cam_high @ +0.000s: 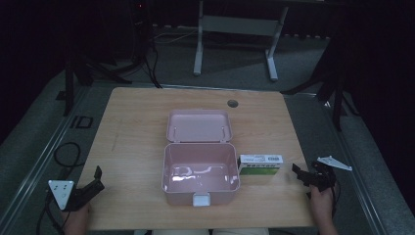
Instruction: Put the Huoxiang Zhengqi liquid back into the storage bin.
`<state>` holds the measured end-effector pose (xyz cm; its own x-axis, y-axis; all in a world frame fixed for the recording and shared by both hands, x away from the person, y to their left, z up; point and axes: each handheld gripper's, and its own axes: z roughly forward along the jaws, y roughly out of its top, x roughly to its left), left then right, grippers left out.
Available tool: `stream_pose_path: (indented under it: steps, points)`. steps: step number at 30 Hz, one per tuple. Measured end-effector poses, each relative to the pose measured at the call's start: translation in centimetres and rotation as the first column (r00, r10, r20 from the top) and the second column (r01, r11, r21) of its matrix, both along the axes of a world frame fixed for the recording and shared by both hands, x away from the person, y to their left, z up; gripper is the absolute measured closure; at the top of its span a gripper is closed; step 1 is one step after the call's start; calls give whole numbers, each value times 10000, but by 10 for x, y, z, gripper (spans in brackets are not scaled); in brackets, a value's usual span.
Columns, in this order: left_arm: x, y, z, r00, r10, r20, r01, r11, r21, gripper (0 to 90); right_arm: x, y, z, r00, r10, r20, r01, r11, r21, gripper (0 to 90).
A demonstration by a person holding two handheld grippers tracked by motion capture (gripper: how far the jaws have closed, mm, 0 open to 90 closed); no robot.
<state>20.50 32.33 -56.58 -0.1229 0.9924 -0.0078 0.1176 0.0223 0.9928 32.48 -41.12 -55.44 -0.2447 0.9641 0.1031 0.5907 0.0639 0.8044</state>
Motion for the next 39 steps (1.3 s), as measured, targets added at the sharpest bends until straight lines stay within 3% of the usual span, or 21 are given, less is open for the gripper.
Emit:
stream_pose_path:
  steps: [6,7,13,20,23,28,31,33,34,35,36,38,39]
  points:
    - [0,0,0,10000,-43,18,43,10000,-18,4,1,4,0,9989,440,-149,-444,9985,-310,99]
    - [0,0,0,10000,-42,26,42,10000,-15,4,2,4,-1,9946,969,-383,-978,9950,-222,99]
    - [0,0,0,10000,-60,37,60,10000,-40,4,2,1,0,9801,1815,-802,-1821,9833,-3,100]
    - [0,1,0,9999,-95,36,95,9999,-39,4,-1,7,2,9527,2767,-1261,-2836,9581,-404,100]
    - [0,0,0,9999,-120,47,120,9999,-26,4,-3,8,4,9314,3327,-1480,-3401,9400,-277,100]
    - [-1,1,0,9998,-173,53,173,9998,-19,4,-8,14,9,8954,4116,-1698,-4273,9016,-676,130]
    - [-1,1,0,9998,-199,44,199,9998,-17,4,-11,19,12,8671,4603,-1903,-4825,8711,-912,132]
    - [-1,1,0,9998,-216,53,216,9998,7,4,-12,20,14,8524,4847,-1964,-5074,8574,-860,132]
    - [-1,0,0,9997,-229,52,229,9997,21,4,-12,22,15,8395,5015,-2090,-5257,8469,-799,132]
    - [-1,0,0,9997,-229,52,229,9997,21,4,-12,22,15,8395,5015,-2090,-5257,8469,-799,132]
    - [-1,0,0,9997,-231,56,231,9997,29,4,-12,26,16,8126,5325,-2368,-5640,8209,-895,132]
    - [-1,1,0,9997,-255,40,254,9997,20,4,-14,30,16,7892,5571,-2586,-5964,7957,-1061,134]
    - [-1,1,0,9997,-261,34,260,9997,12,4,-15,33,17,7729,5715,-2758,-6159,7801,-1096,134]
